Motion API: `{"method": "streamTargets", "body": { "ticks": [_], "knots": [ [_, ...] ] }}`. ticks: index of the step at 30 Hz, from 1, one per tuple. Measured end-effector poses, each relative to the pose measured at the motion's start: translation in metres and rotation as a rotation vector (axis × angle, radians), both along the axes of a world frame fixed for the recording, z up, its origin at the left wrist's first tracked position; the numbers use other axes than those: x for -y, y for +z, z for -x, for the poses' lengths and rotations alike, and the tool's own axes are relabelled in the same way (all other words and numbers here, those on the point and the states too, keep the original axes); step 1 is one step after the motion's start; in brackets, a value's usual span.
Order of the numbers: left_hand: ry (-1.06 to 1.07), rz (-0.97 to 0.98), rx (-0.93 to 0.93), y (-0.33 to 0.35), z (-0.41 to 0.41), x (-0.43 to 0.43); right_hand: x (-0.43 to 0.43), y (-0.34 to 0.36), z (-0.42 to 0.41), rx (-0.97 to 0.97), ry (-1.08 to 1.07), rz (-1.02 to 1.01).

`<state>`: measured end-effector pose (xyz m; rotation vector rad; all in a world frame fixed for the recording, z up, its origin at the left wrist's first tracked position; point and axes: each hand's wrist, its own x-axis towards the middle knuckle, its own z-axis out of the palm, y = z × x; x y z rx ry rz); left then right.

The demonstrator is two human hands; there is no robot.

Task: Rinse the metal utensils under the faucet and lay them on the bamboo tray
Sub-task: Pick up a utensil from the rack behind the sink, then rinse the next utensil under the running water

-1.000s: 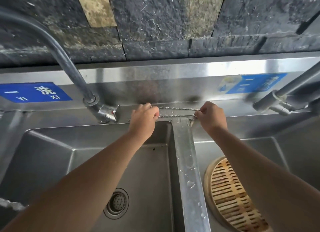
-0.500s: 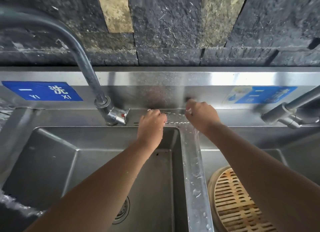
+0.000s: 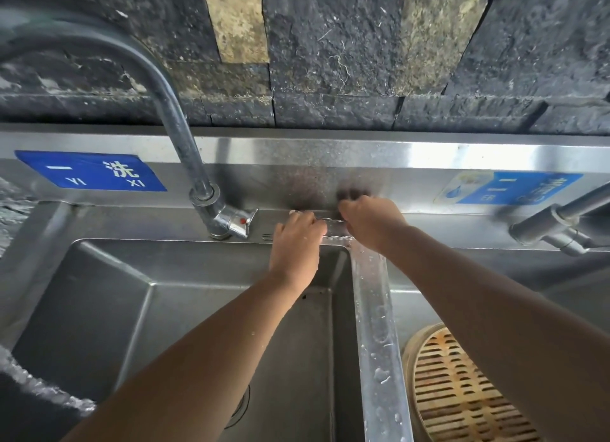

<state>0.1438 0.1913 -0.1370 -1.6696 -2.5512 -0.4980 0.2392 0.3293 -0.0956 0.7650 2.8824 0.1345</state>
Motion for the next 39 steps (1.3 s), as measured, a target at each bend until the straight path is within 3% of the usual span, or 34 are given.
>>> {"method": "streamTargets", "body": {
  "ticks": [11,22,31,34,39],
  "knots": [
    [-0.054,0.116,-0.140,-0.016,-0.018,0.026,0.005,0.003,0.005,0.075,0.029,-0.038],
    [-0.061,0.103,-0.046,-0.026,-0.024,0.032,-0.003,-0.001,0.005,0.053,0.119,-0.088],
    [-0.073,0.241,0.051,0.014,-0.011,0.026,0.017,0.046,-0.016,0.037,0.093,-0.127],
    [-0.054,0.071,0.264,0.030,-0.021,0.046,0.043,0.061,-0.028,0.011,0.020,-0.094],
    [0.268,-0.187,1.065,0.067,-0.039,0.104,0.114,0.072,-0.040,-0.028,-0.104,0.065]
  ]
}}
